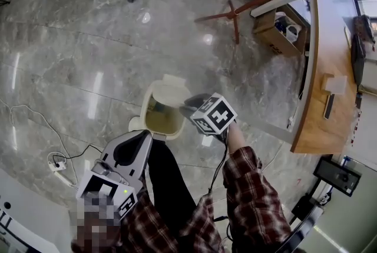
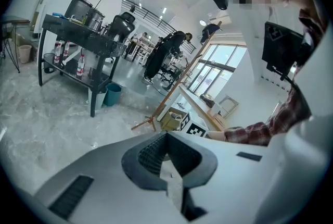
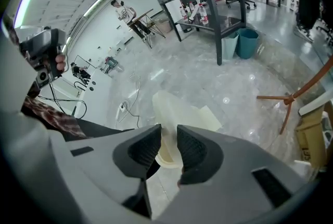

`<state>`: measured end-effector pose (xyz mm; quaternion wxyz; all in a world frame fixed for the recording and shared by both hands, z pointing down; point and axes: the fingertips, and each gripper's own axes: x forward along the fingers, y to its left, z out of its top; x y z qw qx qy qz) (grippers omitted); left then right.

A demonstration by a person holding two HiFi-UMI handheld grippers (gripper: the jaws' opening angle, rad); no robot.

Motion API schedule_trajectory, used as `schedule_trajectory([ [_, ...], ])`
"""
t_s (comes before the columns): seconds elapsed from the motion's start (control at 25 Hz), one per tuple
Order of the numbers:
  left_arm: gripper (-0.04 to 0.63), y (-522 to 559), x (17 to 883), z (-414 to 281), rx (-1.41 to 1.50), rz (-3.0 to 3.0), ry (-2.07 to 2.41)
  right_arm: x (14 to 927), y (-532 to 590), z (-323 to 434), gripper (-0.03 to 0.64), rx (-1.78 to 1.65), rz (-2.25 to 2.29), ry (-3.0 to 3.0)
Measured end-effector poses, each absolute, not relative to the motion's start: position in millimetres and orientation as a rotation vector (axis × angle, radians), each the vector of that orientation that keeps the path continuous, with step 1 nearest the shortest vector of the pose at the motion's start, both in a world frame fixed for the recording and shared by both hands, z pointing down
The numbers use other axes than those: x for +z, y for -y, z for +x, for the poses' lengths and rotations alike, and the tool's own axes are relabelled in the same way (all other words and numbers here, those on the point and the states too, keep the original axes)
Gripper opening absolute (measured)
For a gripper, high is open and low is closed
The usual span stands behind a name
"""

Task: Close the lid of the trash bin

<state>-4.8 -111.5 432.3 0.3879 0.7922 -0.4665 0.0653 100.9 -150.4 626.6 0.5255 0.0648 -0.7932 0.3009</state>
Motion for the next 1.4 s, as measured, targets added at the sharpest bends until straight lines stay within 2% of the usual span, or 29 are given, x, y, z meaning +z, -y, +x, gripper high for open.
schedule_trajectory([
  [0.48,0.009,68,479,-9,0.215,1.966,1.135,664,61,97,0.089,0.690,0.154,1.918],
  [1.4,0.009,7,574,-8,0.333,1.871,1.037,823,-26,104,0.089,0.737,0.334,1.835],
])
